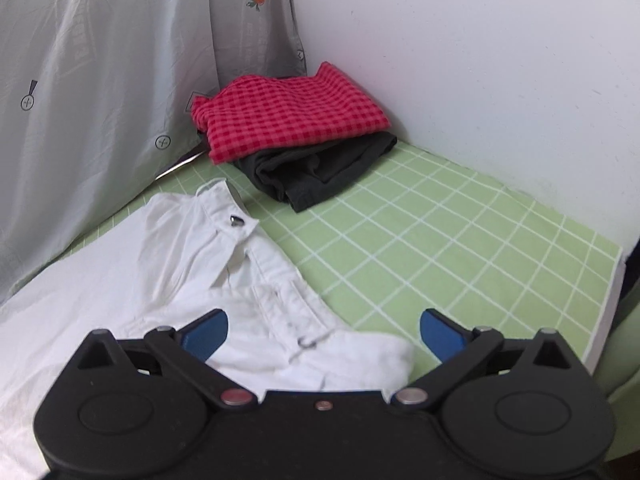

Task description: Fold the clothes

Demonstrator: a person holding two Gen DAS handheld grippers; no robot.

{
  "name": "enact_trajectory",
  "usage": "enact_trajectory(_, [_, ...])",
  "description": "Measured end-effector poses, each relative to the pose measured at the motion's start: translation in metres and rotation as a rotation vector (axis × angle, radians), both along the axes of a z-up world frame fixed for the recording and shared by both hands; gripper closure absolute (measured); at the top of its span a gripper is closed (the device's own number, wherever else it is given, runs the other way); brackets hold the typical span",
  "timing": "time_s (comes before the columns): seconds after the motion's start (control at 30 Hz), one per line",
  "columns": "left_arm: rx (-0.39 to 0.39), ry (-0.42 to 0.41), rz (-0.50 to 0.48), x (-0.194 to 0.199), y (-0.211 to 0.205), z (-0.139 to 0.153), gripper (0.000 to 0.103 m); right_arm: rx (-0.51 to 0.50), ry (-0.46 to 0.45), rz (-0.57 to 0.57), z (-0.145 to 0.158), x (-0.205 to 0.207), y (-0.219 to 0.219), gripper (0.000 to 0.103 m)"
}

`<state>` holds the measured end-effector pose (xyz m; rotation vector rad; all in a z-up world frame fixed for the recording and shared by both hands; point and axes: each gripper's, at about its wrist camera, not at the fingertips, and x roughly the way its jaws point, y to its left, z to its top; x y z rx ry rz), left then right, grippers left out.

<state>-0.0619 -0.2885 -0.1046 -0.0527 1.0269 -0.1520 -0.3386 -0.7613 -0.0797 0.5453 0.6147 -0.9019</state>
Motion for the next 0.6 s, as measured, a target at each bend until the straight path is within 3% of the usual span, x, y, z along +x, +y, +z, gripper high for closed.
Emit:
enact_trajectory(0.23, [-0.019, -0.016, -0.028, -0.041, 0.025, 0.008, 0.001, 0.111, 0.010, 0.045, -0.026, -0.024, 0.047, 0.000])
enact_trajectory(0.47, [-0.034, -0.028, -0.047, -0.080, 0.052, 0.014, 0.002, 0.196, 0.044, 0.152, -0.048, -0.016, 0.086, 0.000])
enact_trajectory(0.6, [-0.027, -0.019, -0.016, -0.082, 0.080, 0.014, 0.002, 0.208, 0.057, 0.172, -0.056, -0.005, 0.109, 0.000])
